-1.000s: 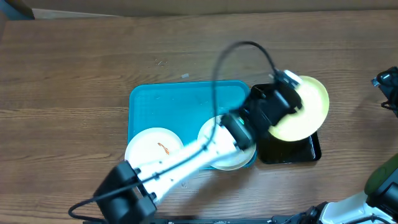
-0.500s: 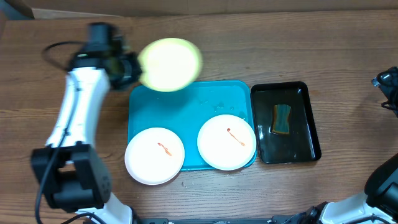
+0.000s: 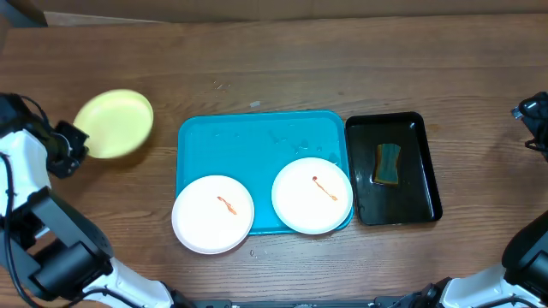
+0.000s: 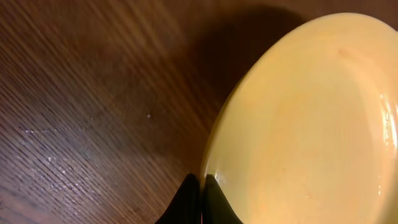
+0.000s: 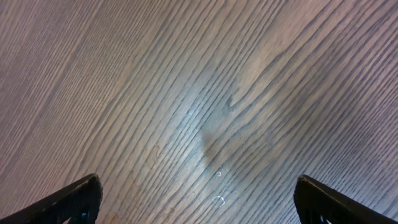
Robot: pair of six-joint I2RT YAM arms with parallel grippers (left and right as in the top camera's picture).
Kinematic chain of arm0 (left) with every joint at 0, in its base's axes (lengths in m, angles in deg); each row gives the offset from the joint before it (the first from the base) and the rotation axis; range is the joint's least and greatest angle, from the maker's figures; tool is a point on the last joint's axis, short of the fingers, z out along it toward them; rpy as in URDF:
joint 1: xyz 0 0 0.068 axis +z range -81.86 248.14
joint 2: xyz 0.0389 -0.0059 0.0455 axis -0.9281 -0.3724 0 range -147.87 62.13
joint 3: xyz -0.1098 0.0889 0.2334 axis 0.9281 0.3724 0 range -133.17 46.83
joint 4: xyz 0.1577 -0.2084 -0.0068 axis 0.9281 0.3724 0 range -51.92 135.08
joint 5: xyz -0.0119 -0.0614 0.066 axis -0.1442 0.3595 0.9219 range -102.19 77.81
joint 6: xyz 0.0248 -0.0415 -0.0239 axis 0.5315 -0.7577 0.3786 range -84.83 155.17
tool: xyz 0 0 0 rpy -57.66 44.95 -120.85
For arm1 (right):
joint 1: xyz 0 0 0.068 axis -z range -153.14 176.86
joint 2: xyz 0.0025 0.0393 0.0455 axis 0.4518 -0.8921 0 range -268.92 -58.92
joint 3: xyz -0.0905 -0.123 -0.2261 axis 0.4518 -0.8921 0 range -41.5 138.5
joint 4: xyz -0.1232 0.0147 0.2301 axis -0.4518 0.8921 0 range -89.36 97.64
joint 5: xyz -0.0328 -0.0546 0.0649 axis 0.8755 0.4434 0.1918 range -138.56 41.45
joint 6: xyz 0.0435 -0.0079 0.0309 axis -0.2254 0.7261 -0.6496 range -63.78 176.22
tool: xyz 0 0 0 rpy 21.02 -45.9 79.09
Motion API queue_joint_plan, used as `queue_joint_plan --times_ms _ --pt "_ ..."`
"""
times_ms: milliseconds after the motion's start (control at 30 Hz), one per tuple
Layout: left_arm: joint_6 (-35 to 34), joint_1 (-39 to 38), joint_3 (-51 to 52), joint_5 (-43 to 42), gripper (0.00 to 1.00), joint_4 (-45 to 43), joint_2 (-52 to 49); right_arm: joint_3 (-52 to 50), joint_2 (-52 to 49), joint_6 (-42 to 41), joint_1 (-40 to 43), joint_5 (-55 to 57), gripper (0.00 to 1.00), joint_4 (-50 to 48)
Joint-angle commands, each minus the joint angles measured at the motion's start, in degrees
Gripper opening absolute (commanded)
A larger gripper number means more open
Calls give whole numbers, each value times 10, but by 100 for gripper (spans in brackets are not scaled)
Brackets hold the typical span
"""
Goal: Clean dirty plates on tray and stack at the side
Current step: 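Carry the plate left and set it on the table beside the tray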
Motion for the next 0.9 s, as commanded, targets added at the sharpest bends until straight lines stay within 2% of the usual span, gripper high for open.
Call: queue_joint_plan --times_ms 0,167,200,233,267,300,433,567,667,800,867 --pt "18 -5 31 64 4 -23 -36 12 -1 -3 1 -1 100 -2" --pt "40 -4 33 56 6 -45 -62 12 -1 -3 1 -1 100 -2" --pt "46 -5 33 41 13 -48 -65 12 -1 -3 1 -1 100 -2" --pt "51 -7 33 24 28 -49 -65 12 -1 -3 1 -1 100 -2" --pt "62 -8 32 1 54 -49 -65 12 -1 -3 1 -1 100 -2" --pt "72 -8 28 -28 70 -46 -64 12 -1 -3 1 -1 100 -2" --pt "84 -9 -22 -127 73 -2 -49 12 -1 -3 1 -1 100 -2" --pt "83 -28 -77 -135 68 75 7 12 -1 -3 1 -1 100 -2" --pt "82 -108 -84 -156 67 151 119 12 -1 -3 1 -1 100 -2" --pt "82 -231 -84 -117 65 215 168 12 -1 -3 1 -1 100 -2" --pt "79 -301 -83 -82 57 237 171 12 -1 -3 1 -1 100 -2"
